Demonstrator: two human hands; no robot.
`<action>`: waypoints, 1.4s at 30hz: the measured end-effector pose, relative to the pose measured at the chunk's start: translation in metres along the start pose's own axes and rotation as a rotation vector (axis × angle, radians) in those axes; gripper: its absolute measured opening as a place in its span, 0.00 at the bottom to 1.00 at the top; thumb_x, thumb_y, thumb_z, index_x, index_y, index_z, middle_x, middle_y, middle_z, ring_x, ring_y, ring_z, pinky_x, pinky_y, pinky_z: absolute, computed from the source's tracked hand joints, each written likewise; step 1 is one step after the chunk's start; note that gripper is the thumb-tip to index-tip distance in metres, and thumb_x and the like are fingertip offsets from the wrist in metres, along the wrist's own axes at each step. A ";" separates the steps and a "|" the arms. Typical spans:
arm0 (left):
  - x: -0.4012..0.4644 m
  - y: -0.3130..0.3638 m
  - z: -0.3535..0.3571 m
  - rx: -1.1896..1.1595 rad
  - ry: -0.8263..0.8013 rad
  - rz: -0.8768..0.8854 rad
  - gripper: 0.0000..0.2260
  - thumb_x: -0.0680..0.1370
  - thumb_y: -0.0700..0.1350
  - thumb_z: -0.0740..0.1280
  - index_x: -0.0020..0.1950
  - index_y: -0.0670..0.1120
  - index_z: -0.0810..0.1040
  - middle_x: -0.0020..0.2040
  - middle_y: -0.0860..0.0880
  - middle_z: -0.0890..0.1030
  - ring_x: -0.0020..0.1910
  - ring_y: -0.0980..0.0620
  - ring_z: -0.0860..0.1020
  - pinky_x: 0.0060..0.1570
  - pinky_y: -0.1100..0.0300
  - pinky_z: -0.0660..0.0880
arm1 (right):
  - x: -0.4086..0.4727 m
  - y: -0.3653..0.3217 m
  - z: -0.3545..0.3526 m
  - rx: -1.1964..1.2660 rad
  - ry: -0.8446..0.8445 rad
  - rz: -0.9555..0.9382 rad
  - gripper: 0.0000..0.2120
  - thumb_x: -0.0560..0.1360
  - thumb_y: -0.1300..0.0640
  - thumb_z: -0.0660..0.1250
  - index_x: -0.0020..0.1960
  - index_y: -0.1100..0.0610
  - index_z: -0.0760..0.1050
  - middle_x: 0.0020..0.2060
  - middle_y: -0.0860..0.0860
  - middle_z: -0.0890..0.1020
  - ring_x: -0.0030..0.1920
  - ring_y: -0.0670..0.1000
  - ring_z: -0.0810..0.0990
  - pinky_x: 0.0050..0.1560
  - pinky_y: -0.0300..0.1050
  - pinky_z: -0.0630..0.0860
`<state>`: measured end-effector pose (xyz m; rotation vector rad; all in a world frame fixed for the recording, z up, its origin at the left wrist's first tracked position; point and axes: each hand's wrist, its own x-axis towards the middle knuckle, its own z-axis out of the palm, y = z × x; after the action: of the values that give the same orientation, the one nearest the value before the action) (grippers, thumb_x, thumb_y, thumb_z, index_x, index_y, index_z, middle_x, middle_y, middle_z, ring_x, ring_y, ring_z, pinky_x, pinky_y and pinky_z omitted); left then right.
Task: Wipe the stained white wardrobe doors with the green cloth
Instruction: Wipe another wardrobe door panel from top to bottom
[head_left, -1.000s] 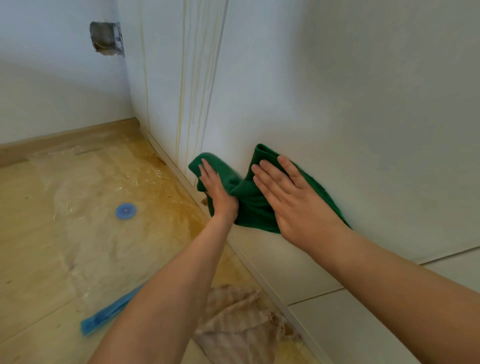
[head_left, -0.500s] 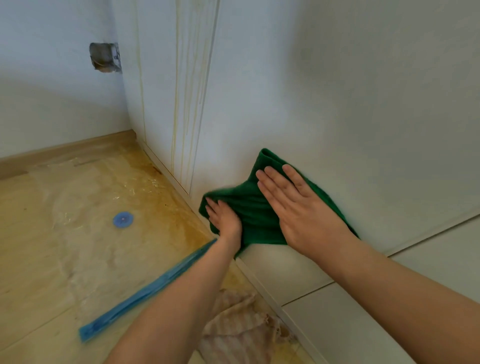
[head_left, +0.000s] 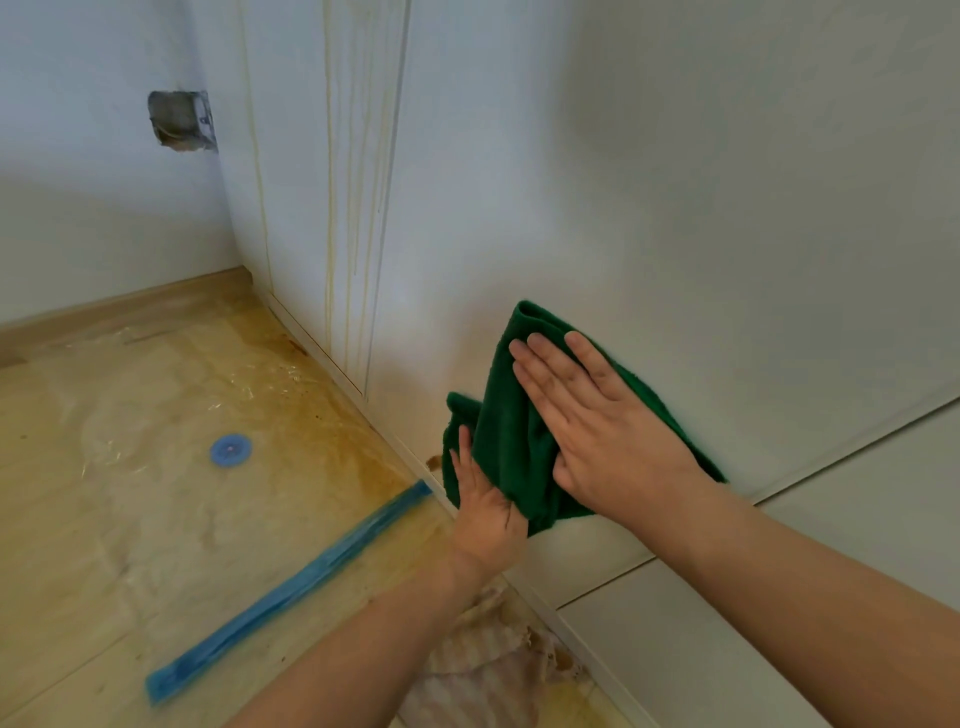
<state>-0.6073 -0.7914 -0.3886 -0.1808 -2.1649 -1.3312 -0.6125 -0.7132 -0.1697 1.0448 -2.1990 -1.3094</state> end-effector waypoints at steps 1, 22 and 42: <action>-0.005 -0.006 0.007 -0.015 -0.021 -0.048 0.32 0.84 0.61 0.51 0.81 0.60 0.34 0.82 0.56 0.39 0.80 0.33 0.48 0.78 0.37 0.45 | -0.001 0.000 0.000 -0.006 0.002 -0.002 0.33 0.75 0.53 0.30 0.74 0.72 0.29 0.74 0.68 0.31 0.76 0.65 0.31 0.72 0.63 0.27; 0.097 -0.045 -0.025 0.399 0.313 0.259 0.32 0.84 0.61 0.54 0.83 0.55 0.41 0.83 0.55 0.42 0.82 0.45 0.42 0.79 0.41 0.40 | 0.012 -0.009 0.002 -0.009 0.055 0.117 0.34 0.79 0.51 0.38 0.75 0.73 0.33 0.74 0.70 0.33 0.76 0.68 0.33 0.74 0.64 0.31; 0.168 -0.040 -0.072 -0.009 0.390 -0.157 0.40 0.81 0.42 0.66 0.78 0.66 0.43 0.82 0.44 0.52 0.81 0.38 0.50 0.78 0.38 0.46 | 0.027 -0.008 0.003 0.012 0.095 0.111 0.35 0.79 0.51 0.40 0.76 0.73 0.35 0.75 0.70 0.35 0.77 0.67 0.36 0.74 0.65 0.31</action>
<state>-0.7316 -0.9024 -0.3044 0.2332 -1.8714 -1.3331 -0.6286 -0.7338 -0.1798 0.9539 -2.1643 -1.1755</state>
